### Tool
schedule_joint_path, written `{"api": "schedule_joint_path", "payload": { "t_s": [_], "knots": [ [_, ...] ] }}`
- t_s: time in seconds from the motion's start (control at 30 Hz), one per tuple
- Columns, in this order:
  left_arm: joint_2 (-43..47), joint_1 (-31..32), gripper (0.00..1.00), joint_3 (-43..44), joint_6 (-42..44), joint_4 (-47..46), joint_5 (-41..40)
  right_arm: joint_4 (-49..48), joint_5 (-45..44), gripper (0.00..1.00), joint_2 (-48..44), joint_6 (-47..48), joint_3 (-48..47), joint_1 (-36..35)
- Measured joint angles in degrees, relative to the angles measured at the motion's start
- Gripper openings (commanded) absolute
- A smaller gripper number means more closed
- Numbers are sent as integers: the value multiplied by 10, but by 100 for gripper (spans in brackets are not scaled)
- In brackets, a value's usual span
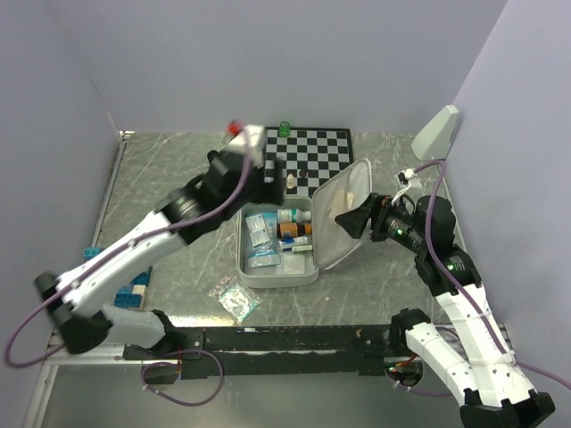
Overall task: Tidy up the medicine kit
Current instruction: Place the medical item at the medicine box, then pick up the medical item at the center of the board.
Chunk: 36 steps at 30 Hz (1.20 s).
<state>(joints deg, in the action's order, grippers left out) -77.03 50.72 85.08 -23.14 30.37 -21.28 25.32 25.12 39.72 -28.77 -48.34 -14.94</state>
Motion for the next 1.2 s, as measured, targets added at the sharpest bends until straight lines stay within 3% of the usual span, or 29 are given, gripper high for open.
{"api": "schedule_joint_path", "payload": {
  "t_s": [0.1,0.23,0.4,0.5,0.63,0.8,1.03,1.2],
  "knots": [
    [124,-4,96,-167,-116,7,-56,-1,-4,95,0,-1,5,0],
    [250,58,96,-332,-292,78,-104,-1,-6,95,2,-1,8,0],
    [273,126,97,-424,-521,191,-125,-1,-6,95,8,-1,8,0],
    [283,133,98,-476,-647,235,-123,-3,-4,95,9,-2,8,0],
    [316,133,99,-533,-750,256,-119,-9,-2,95,9,-3,12,0],
    [313,133,99,-569,-766,229,-120,-13,0,95,9,-3,20,0],
    [203,123,99,-572,-684,133,-114,-22,9,95,6,-3,27,0],
    [188,115,88,-591,-628,66,-98,-20,9,95,1,-3,30,0]
  ]
}}
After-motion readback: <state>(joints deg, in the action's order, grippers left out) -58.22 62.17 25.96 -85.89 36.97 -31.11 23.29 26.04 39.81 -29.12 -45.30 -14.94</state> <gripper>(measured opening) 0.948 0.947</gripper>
